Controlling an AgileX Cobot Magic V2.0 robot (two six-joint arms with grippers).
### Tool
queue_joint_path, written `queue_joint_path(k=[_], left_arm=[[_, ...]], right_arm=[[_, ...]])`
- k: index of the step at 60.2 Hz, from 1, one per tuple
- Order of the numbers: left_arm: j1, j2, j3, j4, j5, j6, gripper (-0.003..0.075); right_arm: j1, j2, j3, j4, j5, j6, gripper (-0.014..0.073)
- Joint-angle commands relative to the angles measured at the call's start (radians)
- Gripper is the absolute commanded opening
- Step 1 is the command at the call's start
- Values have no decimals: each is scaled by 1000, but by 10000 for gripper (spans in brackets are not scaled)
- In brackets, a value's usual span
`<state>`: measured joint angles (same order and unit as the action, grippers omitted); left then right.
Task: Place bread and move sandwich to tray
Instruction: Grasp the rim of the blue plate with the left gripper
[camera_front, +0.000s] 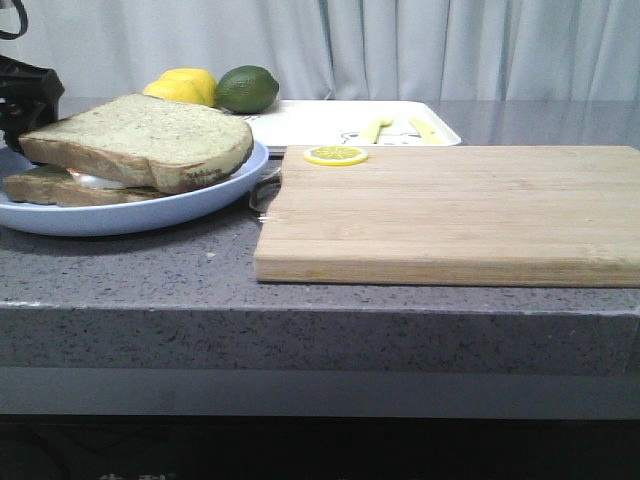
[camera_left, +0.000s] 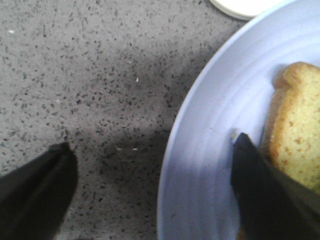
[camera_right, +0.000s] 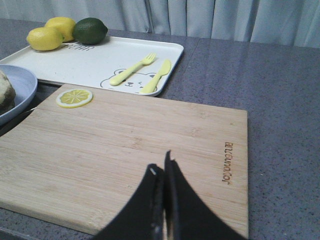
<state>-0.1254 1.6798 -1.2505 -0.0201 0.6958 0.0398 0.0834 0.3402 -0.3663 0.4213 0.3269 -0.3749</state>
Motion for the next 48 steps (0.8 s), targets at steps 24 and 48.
queue_joint_path(k=[24,48], left_arm=[[1,-19,-32,-84,-12,3,-19],[200,-141,-38,-582,109,284,-19]], right_arm=[[1,7,-24,15,-83,-7,-79],[1,7,-24,15,-83,-7,-79]])
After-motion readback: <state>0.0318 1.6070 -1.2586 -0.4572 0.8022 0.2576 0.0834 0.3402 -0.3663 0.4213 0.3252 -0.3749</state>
